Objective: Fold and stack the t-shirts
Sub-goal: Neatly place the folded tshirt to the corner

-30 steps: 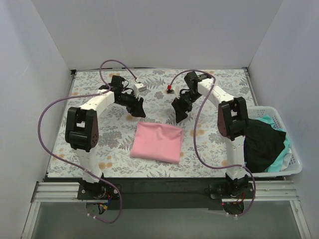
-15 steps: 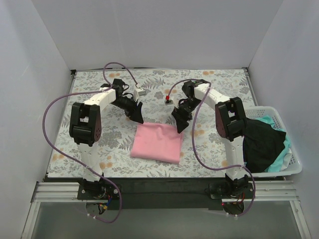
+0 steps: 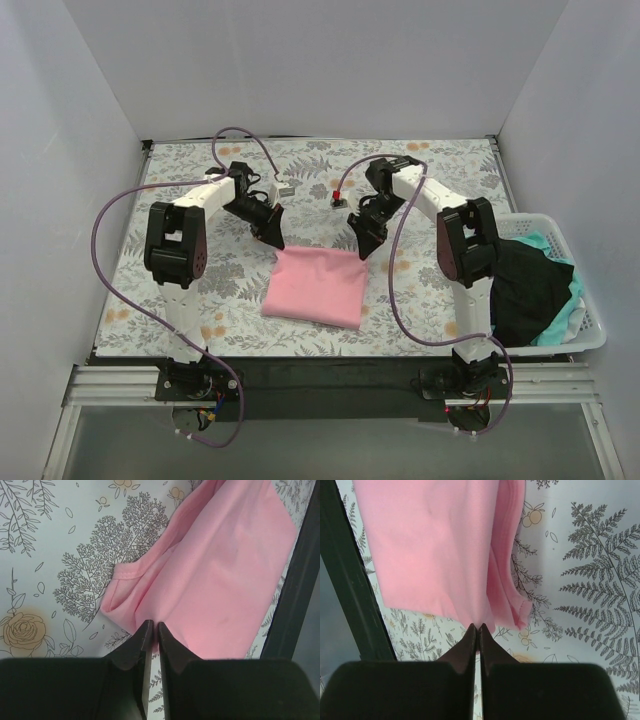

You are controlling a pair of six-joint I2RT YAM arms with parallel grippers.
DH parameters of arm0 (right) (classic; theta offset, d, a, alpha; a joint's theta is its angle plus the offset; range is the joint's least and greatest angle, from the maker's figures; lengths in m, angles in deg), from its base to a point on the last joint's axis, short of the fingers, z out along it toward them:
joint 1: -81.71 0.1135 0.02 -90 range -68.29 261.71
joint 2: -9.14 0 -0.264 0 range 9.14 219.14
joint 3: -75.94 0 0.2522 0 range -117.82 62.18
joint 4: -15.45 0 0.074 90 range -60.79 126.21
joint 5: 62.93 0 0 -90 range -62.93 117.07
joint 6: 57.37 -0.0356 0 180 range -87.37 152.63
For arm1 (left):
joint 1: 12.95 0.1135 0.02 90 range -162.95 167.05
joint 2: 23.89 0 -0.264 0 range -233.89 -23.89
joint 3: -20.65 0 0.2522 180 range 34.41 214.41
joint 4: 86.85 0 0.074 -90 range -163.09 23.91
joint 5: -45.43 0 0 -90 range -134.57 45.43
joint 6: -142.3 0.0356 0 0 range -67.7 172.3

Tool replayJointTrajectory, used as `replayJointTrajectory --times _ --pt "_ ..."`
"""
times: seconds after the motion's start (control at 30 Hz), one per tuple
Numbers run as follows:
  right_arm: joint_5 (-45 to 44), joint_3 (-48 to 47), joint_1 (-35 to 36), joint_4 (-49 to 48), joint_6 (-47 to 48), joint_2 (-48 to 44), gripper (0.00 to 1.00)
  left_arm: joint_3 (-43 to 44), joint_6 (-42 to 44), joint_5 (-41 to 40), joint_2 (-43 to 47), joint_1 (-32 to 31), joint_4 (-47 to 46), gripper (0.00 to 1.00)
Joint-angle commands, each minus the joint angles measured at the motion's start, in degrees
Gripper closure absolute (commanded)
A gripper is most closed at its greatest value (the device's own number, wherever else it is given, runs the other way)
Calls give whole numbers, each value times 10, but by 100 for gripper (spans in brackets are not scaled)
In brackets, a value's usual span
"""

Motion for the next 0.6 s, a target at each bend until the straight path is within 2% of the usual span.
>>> replayJointTrajectory --times 0.0,0.1,0.27,0.43,0.57 --pt "-8 -18 1 34 4 -48 99 21 21 17 18 3 27 92" --pt "-24 -10 1 36 6 -56 99 6 4 24 42 4 -2 100" --pt "-52 -1 -3 36 11 -38 99 -8 -38 23 84 5 -86 100" --pt "-79 -16 -27 18 17 2 99 10 -37 -5 45 6 -81 100" --pt "-103 -39 -39 -6 14 36 99 -1 -47 -32 18 6 -118 100"
